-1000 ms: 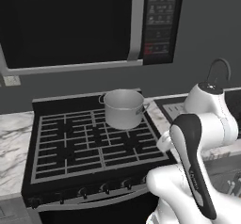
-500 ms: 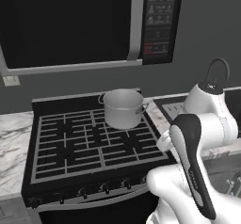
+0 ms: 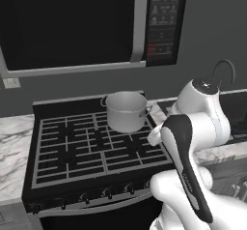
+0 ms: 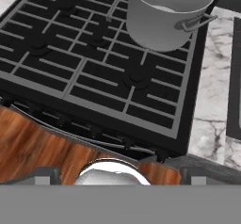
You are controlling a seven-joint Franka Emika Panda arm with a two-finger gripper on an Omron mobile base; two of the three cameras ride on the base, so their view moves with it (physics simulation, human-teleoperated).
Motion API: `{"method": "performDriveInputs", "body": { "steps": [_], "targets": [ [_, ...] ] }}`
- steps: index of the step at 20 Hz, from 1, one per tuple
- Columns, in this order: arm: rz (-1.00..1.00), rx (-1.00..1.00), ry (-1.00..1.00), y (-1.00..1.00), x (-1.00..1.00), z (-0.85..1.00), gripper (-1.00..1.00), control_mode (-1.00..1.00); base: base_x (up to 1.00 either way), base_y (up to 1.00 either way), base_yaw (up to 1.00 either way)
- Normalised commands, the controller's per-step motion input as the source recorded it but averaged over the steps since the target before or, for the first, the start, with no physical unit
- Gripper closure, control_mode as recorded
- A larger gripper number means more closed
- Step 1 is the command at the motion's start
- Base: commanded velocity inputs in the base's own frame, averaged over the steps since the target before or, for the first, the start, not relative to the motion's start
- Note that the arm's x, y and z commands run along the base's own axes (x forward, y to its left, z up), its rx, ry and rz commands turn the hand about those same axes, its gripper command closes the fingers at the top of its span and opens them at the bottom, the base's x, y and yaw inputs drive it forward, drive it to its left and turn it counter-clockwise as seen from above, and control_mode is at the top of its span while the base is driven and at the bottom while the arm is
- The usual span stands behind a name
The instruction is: Move the pot and pan from the stove into the sink.
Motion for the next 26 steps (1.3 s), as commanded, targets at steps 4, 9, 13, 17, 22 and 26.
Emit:
{"method": "performDriveInputs", "body": {
  "steps": [4,9,13,17,22,26],
  "targets": [
    [0.05,0.00,-0.16,0.12,-0.01,0.34,-1.00,-1.00,0.00,0.00,0.00],
    [0.12,0.00,-0.18,0.00,-0.13,0.26,-1.00,-1.00,0.00,0.00,0.00],
    [0.11,0.00,-0.14,0.01,0.08,0.09,-1.00,-1.00,0.00,0.00,0.00],
    [0.09,0.00,-0.08,0.07,0.36,0.01,-1.00,-1.00,0.00,0.00,0.00],
    [0.07,-0.02,-0.01,0.08,0.42,0.00,-1.00,-1.00,0.00,0.00,0.00],
    [0.02,-0.01,0.00,0.07,0.47,0.00,-1.00,-1.00,0.00,0.00,0.00]
  ]
}}
